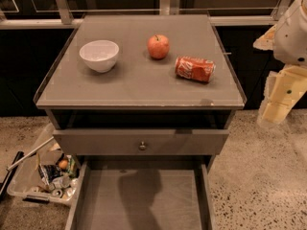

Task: Place coke can into middle drawer

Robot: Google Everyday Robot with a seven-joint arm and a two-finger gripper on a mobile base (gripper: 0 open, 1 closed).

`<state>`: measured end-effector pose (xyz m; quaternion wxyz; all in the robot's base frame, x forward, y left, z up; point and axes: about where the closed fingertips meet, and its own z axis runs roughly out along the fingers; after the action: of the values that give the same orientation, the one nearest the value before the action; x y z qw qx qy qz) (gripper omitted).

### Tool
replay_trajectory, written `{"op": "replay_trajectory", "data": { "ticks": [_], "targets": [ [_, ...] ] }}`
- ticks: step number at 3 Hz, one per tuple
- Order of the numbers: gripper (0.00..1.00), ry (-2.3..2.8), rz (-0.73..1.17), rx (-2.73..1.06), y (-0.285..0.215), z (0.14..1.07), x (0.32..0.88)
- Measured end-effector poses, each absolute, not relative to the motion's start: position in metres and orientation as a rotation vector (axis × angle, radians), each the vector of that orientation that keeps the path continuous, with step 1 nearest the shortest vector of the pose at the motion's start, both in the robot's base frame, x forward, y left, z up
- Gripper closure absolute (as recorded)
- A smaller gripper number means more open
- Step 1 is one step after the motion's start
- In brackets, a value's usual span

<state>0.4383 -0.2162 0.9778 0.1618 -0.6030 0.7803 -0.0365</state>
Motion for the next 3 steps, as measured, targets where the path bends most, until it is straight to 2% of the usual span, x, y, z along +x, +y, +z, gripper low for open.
{"op": "replay_trajectory", "data": {
  "ticks": [3],
  "targets": [
    [0.00, 2.089, -0.116, -1.712, -0.189, 0.982, 0.452]
  ]
}}
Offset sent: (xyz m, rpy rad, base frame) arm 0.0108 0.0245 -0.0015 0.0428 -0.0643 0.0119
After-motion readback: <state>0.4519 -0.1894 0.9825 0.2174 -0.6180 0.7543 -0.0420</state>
